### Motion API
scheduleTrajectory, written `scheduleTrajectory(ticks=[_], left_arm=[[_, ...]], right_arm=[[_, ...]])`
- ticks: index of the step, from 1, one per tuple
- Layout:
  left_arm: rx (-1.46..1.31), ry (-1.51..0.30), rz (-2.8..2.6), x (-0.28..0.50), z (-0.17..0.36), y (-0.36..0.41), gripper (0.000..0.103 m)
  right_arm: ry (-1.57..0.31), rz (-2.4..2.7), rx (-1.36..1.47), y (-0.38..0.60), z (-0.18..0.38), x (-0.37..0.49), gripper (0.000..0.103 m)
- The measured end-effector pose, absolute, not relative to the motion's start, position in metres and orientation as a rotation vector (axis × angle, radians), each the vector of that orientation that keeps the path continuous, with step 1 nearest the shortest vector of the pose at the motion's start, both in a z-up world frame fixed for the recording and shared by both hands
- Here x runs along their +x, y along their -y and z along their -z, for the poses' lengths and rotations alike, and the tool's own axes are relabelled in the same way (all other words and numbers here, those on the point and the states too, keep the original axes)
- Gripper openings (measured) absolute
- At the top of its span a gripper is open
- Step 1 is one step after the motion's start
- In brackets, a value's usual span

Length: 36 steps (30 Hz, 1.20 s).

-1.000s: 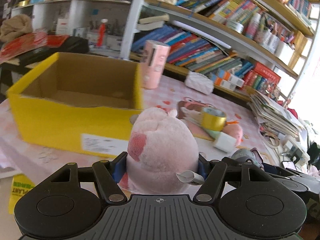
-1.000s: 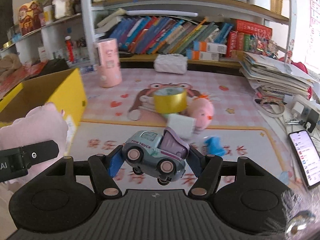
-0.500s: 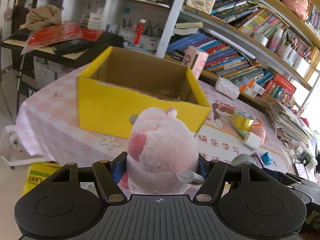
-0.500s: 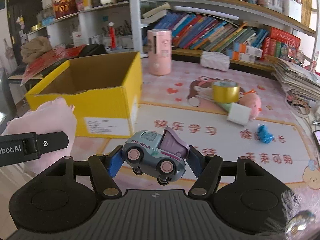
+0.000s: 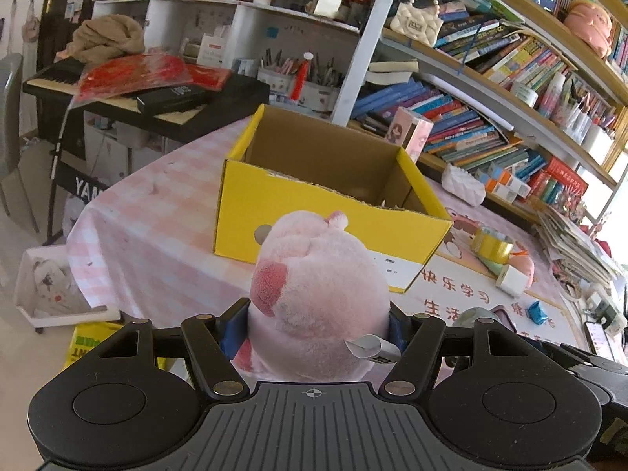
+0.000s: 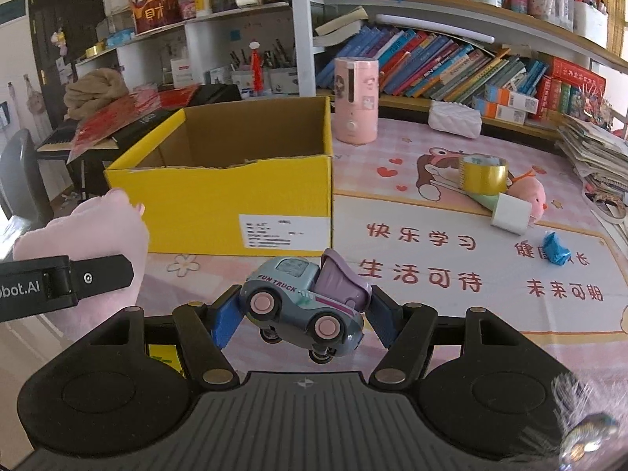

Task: Organize objects
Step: 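Carry the pig in the left tool and truck in the right tool to the yellow box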

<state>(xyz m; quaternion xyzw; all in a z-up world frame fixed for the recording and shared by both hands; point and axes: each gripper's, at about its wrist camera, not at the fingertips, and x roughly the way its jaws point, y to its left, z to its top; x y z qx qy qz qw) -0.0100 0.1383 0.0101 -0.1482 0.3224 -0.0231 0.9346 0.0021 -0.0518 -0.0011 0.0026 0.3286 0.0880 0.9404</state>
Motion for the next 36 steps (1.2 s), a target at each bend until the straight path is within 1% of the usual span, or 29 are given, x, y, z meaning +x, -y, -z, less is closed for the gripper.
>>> scheduleTrajectory(ticks=[36], left_arm=[[-0.303,-0.630,0.068,-0.004,-0.015,-0.147,0.067]], right_arm=[[-0.684,-0.192,-0.015,0.036,-0.002,0.004,0.064]])
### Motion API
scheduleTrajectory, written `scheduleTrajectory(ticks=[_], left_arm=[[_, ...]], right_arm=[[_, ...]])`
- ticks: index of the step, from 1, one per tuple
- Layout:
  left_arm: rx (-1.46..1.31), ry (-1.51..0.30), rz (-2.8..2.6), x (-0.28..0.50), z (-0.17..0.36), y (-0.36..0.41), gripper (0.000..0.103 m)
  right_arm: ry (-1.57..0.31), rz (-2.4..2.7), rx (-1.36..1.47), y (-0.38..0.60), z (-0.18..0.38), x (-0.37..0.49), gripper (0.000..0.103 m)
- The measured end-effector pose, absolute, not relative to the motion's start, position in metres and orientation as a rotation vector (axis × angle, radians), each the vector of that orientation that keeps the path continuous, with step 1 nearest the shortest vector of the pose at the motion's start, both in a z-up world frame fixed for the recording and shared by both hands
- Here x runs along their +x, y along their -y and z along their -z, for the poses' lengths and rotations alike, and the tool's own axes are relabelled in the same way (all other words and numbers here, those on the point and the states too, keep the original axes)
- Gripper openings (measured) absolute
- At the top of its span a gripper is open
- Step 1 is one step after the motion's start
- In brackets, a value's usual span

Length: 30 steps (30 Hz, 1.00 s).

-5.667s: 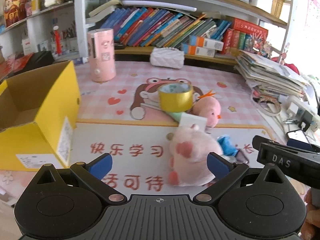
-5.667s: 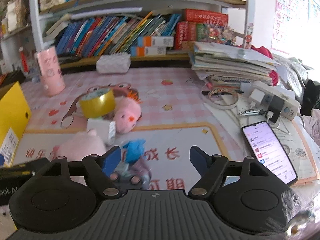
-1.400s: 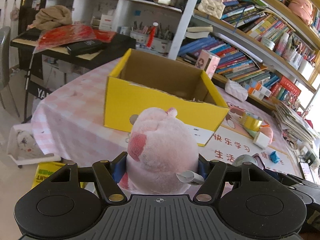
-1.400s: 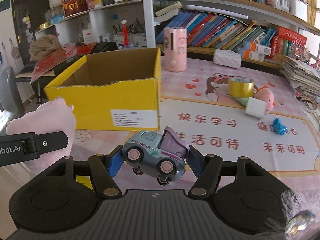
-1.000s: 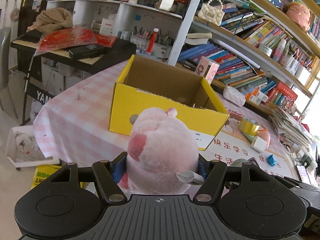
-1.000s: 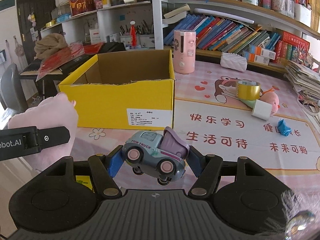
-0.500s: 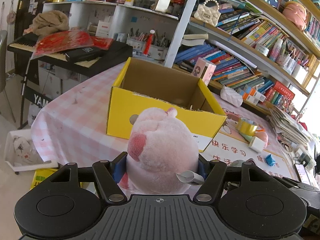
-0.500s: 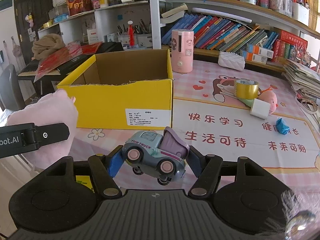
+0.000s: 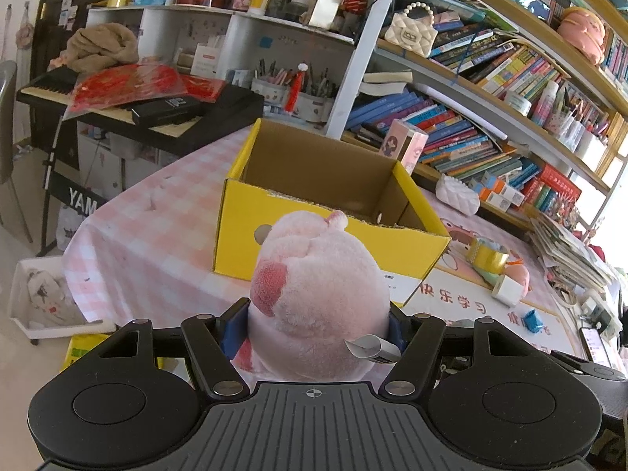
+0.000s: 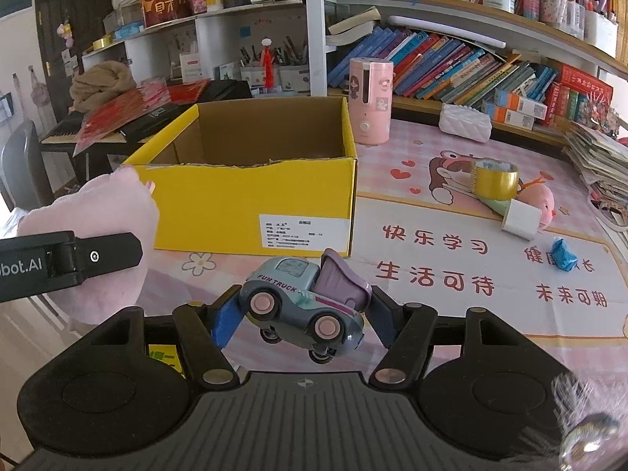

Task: Organize objects
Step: 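Carry the pig in the left tool and truck in the right tool to the yellow box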

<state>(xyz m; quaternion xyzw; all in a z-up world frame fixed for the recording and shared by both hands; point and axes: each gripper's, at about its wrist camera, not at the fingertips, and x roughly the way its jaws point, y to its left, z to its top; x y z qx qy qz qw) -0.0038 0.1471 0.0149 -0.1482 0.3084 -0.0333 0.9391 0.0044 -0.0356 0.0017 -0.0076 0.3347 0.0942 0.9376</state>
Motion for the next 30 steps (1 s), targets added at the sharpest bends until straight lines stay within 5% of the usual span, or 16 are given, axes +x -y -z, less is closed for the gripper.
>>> scheduleTrajectory(ticks=[30], left_arm=[[-0.216,-0.539,-0.036,0.129,-0.047,-0.141,0.067]], right_arm=[[-0.527,-0.369,-0.137,0.007,-0.027,0.157,0.064]])
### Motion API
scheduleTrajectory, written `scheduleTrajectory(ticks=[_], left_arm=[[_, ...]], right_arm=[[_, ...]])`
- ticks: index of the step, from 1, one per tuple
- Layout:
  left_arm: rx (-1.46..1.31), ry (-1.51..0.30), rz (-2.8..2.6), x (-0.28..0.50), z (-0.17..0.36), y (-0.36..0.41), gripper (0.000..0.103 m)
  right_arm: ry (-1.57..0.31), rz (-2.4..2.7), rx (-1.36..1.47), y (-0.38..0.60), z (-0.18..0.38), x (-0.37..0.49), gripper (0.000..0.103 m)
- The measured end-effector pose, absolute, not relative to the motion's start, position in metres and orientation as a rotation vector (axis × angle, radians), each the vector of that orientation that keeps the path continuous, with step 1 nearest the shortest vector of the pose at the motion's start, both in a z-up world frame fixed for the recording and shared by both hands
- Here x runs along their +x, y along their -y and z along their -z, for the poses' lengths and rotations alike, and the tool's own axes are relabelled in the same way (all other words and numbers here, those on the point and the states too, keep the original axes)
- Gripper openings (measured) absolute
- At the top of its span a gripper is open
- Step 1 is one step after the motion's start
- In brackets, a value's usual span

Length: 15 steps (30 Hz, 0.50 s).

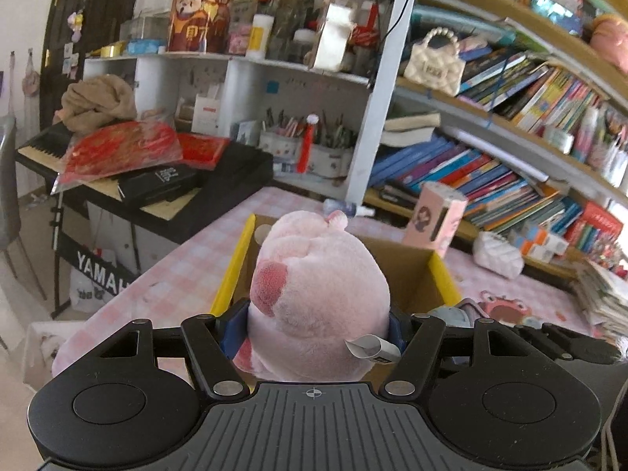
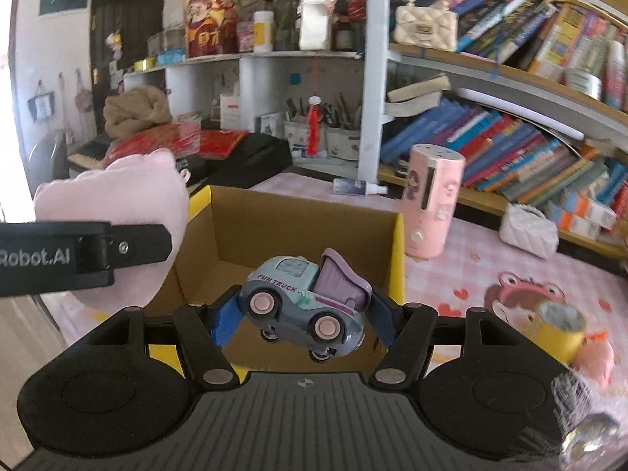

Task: Organize objects
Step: 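Carry the pig in the left tool and truck in the right tool to the yellow box, then lower the pig into the box and open the left tool while the right tool releases the truck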

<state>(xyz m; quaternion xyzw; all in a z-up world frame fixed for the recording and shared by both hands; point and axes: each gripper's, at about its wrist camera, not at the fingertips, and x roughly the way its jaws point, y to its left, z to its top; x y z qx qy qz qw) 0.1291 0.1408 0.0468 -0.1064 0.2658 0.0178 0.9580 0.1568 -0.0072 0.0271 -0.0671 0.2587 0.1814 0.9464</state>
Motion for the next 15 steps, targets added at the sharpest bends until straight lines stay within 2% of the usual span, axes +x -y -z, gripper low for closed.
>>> scheduleTrajectory(ticks=[15], left_arm=[[-0.198,-0.676,-0.100,0.176,-0.017,-0.131,0.067]], right_arm=[[-0.667,-0.501,-0.255,-0.007,0.006,0.221,0.065]])
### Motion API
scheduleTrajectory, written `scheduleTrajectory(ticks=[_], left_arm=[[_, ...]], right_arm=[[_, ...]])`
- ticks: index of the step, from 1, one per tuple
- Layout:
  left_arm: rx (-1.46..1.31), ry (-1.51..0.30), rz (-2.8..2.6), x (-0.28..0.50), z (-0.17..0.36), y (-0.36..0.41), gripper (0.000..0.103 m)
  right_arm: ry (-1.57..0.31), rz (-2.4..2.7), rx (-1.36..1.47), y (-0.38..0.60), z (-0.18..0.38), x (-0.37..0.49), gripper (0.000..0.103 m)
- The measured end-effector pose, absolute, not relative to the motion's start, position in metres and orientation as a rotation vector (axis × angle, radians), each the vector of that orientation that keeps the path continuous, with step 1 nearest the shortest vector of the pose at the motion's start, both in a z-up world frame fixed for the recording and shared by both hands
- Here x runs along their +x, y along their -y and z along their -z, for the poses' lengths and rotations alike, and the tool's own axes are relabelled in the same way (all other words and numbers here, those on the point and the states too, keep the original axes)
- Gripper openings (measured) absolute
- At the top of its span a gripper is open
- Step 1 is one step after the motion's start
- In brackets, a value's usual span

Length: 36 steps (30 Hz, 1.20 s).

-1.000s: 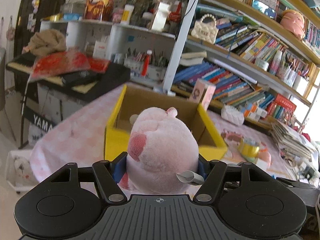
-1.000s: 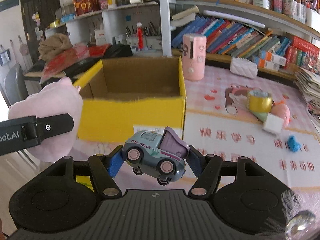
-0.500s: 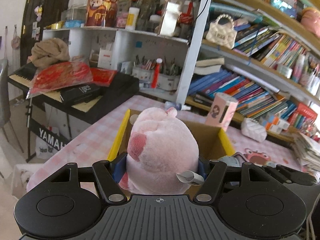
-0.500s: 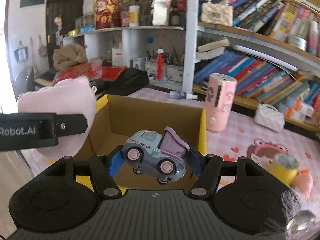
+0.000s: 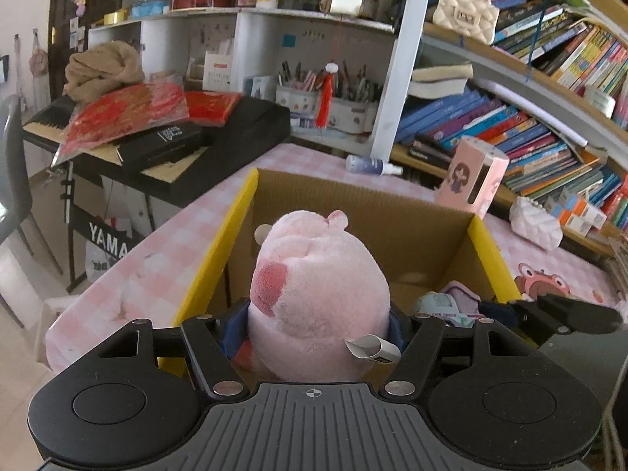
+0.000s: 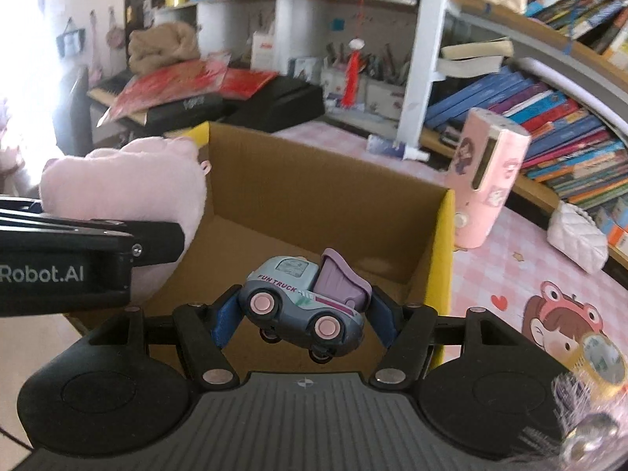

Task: Organize objects
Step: 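Lower the pig into the box and open the left tool while the right tool releases the truck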

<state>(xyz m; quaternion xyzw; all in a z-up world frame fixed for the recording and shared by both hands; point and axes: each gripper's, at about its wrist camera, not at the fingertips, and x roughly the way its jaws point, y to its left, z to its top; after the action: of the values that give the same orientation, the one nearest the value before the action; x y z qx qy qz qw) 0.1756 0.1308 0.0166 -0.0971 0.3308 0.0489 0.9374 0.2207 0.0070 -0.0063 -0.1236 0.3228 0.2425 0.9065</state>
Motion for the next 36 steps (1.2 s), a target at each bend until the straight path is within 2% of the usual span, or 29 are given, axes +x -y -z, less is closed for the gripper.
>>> scheduleTrajectory(ticks=[19,29,33,36], left_arm=[[-0.172,-0.749,-0.074,0.202,-0.001,-0.110,0.068],[-0.221,-0.741,-0.080,0.198,-0.002,-0.112,0.074],[-0.223,-0.708,-0.071,0.191,-0.009,-0.109,0.078],[-0.221,-0.667,-0.067,0.184,-0.017,-0.107,0.078]], right_arm=[[-0.714,-0.569,-0.421,-0.002,0.012,0.238,0.065],[-0.697,-0.566,-0.404,-0.001,0.012,0.237,0.065],[-0.652,-0.535,-0.396,0.001,0.010,0.231,0.073],[-0.627,-0.529,-0.370,0.006,0.006,0.227,0.073]])
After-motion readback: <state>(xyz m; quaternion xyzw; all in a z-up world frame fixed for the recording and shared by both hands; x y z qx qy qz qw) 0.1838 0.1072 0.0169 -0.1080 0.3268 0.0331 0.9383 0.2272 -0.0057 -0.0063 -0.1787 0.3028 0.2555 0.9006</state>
